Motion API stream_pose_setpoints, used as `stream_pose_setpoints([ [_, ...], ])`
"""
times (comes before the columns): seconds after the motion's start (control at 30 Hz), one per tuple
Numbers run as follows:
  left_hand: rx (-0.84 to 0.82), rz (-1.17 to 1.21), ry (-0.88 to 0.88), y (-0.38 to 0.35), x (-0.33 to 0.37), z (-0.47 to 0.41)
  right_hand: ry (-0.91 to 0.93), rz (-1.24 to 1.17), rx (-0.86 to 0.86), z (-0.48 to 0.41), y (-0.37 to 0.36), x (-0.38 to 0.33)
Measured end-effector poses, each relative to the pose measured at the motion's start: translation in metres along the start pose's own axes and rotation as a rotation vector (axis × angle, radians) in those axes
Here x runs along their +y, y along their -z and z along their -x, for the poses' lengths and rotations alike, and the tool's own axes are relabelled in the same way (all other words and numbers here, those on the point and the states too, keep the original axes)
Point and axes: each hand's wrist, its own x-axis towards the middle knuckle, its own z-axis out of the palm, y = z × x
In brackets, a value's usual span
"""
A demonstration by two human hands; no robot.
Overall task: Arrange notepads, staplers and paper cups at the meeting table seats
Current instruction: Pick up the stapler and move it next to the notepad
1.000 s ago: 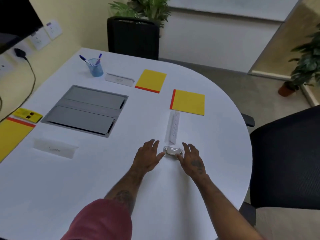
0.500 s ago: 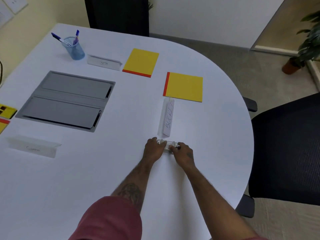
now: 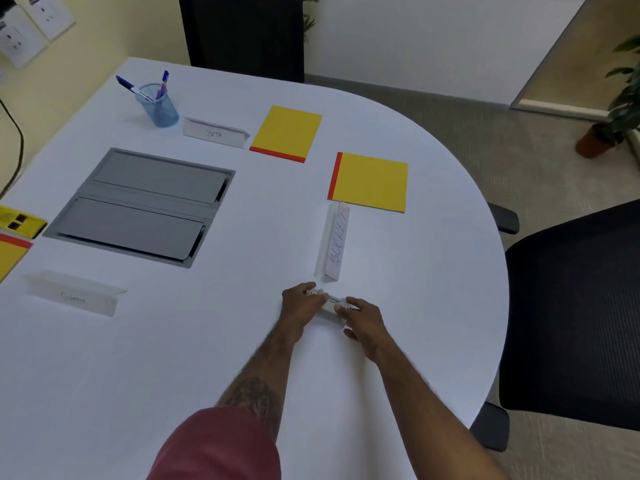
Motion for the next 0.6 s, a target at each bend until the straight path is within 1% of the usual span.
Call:
stream_pose_setpoints([
  [0.17,-0.022,0.133,-0.045,0.015,0.006,0.012,0.062,0.001,-0.116,0.011,-0.007,-0.011],
  [0.3,0.003,0.187,-0.069,0.034,0.014,0.025,0.151,0.073,-0.153,0.024,-0.018,-0.026],
  [0.5,0.080,0.353,-0.111,0.084,0.024,0.054,0.397,0.287,-0.207,0.054,-0.045,-0.055],
  [0.6,0.110,0.410,-0.155,0.118,0.026,0.073,0.498,0.313,-0.259,0.074,-0.068,-0.070],
])
